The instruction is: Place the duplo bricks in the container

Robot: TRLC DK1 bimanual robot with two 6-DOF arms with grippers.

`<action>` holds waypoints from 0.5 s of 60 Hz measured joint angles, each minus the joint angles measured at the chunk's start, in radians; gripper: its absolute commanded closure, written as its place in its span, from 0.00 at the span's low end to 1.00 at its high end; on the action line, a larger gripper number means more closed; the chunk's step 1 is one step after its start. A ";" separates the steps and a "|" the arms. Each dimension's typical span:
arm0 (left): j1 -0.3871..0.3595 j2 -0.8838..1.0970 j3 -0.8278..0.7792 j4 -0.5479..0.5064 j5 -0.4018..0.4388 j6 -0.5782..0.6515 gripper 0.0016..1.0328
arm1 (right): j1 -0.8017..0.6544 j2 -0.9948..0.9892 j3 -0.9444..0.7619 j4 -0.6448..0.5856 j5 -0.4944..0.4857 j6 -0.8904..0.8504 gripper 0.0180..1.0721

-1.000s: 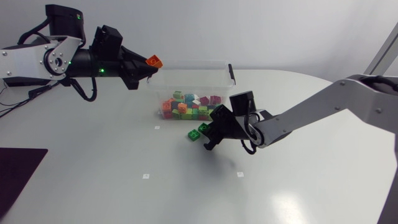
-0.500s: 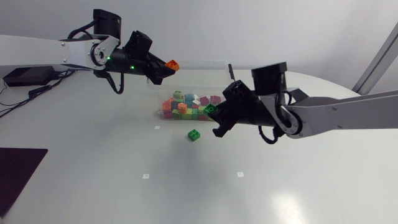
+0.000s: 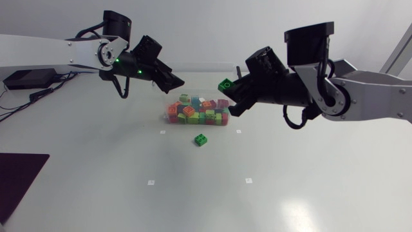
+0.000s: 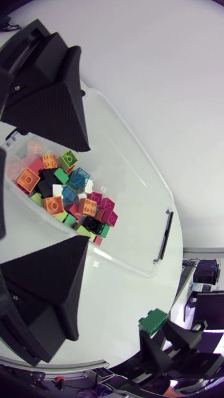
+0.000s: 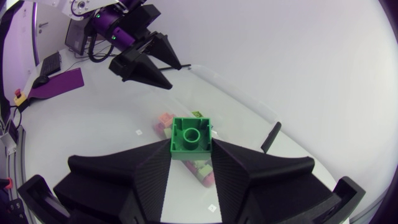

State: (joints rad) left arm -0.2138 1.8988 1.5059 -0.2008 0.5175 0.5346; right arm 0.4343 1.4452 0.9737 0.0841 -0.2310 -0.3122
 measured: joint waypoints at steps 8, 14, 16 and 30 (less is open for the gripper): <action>-0.006 -0.116 -0.082 -0.046 -0.026 0.045 0.05 | 0.000 0.009 0.057 -0.006 0.011 0.009 0.74; -0.024 -0.175 -0.126 -0.083 -0.048 0.079 0.05 | -0.004 0.036 0.109 -0.007 0.016 0.021 0.74; -0.032 -0.189 -0.144 -0.090 -0.052 0.091 0.05 | -0.005 0.047 0.124 -0.008 0.018 0.022 0.74; -0.110 -0.223 -0.286 -0.120 -0.109 0.157 0.05 | -0.006 0.133 0.217 -0.014 0.019 0.040 0.74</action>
State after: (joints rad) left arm -0.3241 1.6760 1.2198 -0.3206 0.4080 0.6914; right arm 0.4278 1.5784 1.1904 0.0704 -0.2123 -0.2722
